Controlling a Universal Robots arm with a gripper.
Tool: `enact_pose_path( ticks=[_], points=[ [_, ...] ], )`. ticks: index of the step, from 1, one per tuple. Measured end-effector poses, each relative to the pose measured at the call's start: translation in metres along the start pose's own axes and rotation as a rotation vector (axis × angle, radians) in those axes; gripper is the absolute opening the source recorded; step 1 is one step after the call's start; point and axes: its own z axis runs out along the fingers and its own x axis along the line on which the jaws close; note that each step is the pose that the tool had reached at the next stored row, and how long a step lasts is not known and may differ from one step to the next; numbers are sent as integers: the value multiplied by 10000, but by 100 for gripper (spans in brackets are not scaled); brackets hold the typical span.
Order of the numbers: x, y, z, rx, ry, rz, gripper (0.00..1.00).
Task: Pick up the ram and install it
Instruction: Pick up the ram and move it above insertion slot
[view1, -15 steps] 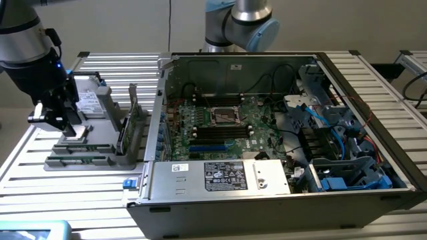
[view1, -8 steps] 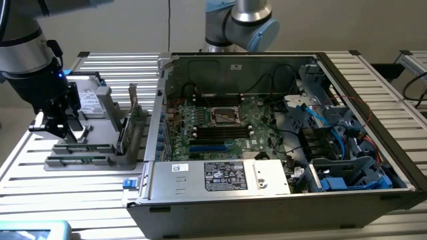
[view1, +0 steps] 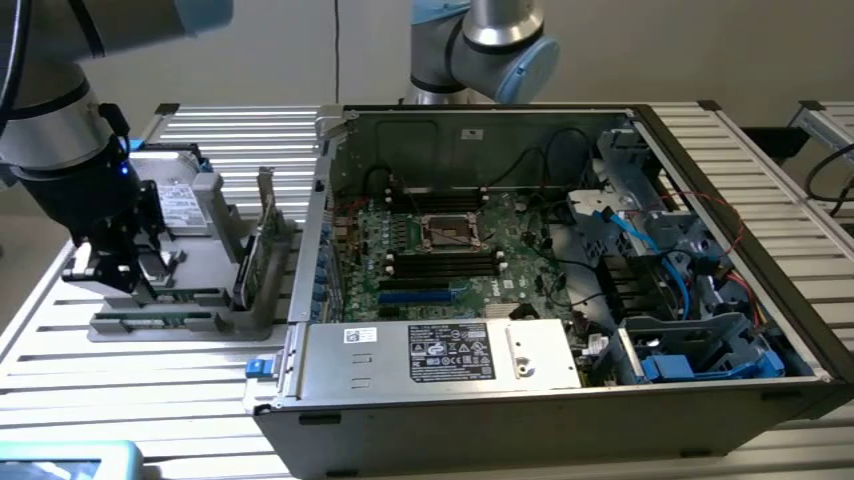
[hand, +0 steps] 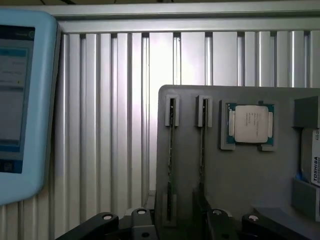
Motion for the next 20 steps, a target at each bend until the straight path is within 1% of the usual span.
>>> enact_pose_path(
  ticks=[3,5,6,8,9,10,15,20],
  points=[
    [14,-4,51,-5,0,30,42],
    [26,-10,76,-34,0,43,42],
    [31,-12,87,-65,1,51,42],
    [37,-14,103,-165,4,66,42],
    [38,-17,115,-201,4,74,42],
    [38,-19,132,-212,3,93,42],
    [35,-55,221,-220,-1,293,42],
    [32,-60,312,-234,-7,535,42]
  ],
)
